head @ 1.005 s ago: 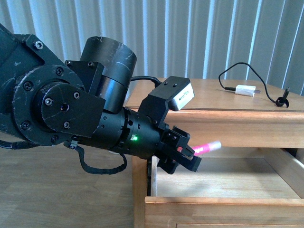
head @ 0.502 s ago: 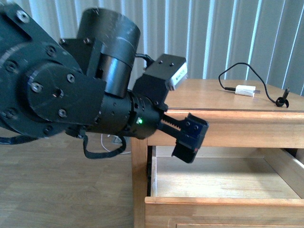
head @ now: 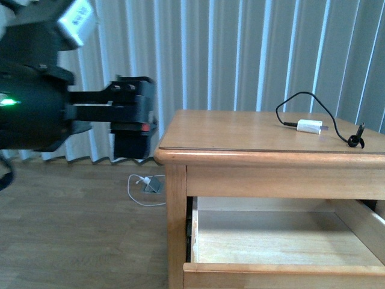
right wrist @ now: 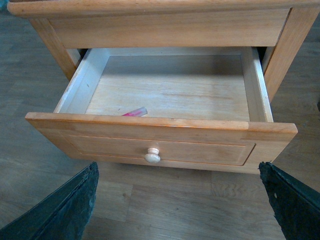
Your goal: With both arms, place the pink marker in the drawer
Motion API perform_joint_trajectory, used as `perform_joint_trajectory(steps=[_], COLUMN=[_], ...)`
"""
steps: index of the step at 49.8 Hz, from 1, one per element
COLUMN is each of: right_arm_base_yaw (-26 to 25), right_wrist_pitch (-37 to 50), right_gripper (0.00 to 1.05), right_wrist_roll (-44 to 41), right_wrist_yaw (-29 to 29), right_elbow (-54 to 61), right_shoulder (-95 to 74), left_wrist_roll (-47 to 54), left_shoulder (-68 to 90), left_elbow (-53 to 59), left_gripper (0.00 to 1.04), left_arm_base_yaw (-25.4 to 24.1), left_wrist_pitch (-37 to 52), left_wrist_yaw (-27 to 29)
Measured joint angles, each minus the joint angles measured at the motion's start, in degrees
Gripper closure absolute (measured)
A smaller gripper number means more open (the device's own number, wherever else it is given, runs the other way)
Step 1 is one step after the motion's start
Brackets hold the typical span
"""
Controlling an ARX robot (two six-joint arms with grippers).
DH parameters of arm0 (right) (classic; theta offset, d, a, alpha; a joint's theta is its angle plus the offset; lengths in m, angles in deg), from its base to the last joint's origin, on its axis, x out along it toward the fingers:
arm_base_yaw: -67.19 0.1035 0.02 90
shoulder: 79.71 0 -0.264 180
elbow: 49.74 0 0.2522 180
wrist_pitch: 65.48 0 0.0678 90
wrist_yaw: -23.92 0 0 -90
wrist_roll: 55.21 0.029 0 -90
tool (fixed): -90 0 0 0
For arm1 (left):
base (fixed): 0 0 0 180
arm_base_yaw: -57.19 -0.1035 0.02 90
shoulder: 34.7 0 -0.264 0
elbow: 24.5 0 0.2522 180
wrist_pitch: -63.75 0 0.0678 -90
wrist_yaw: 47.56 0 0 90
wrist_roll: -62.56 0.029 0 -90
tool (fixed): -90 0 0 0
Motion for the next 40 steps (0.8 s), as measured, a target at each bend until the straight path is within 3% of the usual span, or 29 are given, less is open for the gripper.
perform_joint_trajectory(steps=[18,33,36,40], right_arm_base_yaw=[0.00,0.00,0.00,0.00], right_wrist_pitch=[0.00,0.00,0.00,0.00], right_gripper=[0.08,0.08,0.08,0.08], right_wrist_roll=[0.00,0.00,-0.02,0.00], right_wrist_yaw=[0.00,0.00,-0.02,0.02], right_elbow=[0.00,0.00,0.00,0.00], right_shoulder=[0.00,0.00,0.00,0.00], left_wrist_roll=[-9.31,-11.13,-7.65,-2.49], left_shoulder=[-36.41,-40.92,-41.68,-43.98], left_elbow=[23.56,25.66,28.46,32.57], left_gripper=[0.06,0.06,0.15,0.31], left_arm_base_yaw=[-3.87,-4.79,-4.42,-6.01], left_wrist_pitch=[-14.80,-15.50,-8.20,-1.11], left_wrist_yaw=[4.52,4.70,10.49,11.41])
